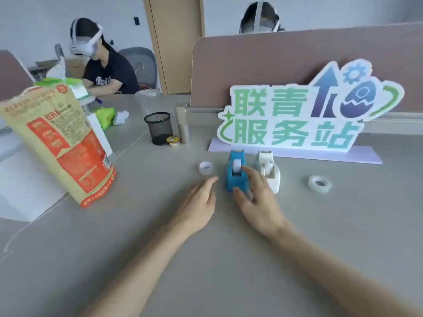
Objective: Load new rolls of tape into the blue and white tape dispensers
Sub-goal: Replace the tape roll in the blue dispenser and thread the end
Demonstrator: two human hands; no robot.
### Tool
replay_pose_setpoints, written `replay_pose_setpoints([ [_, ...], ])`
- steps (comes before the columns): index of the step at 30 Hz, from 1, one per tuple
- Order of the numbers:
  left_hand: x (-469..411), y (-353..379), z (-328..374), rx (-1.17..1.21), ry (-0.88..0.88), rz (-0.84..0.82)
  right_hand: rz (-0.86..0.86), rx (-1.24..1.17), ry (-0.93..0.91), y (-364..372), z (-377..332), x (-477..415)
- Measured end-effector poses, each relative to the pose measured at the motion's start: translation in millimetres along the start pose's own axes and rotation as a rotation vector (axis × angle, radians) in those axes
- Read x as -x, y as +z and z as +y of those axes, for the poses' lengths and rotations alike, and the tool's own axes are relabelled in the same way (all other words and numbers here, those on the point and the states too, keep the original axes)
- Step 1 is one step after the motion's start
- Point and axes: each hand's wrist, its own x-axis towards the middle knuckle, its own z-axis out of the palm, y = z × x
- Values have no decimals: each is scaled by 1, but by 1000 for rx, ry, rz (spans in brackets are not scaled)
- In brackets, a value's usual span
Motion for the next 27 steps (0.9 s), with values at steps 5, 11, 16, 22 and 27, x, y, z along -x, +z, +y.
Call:
replay_pose_setpoints([
  [5, -10, 14, 9, -24, -21, -99, -75, 30, 144, 7, -2, -1],
  [11, 16, 15, 25, 44, -71, -115, 0, 59, 240, 1, -16, 19],
  [16, 55, 5, 27, 87, -73, -171, -11, 40, 190, -14, -26, 51],
  [22, 101, -4, 28, 67, 113, -257, -50, -8, 149, -34, -13, 87],
  [27, 103, -8, 26, 116, 254, -291, 24, 12, 178, -44, -6, 92],
])
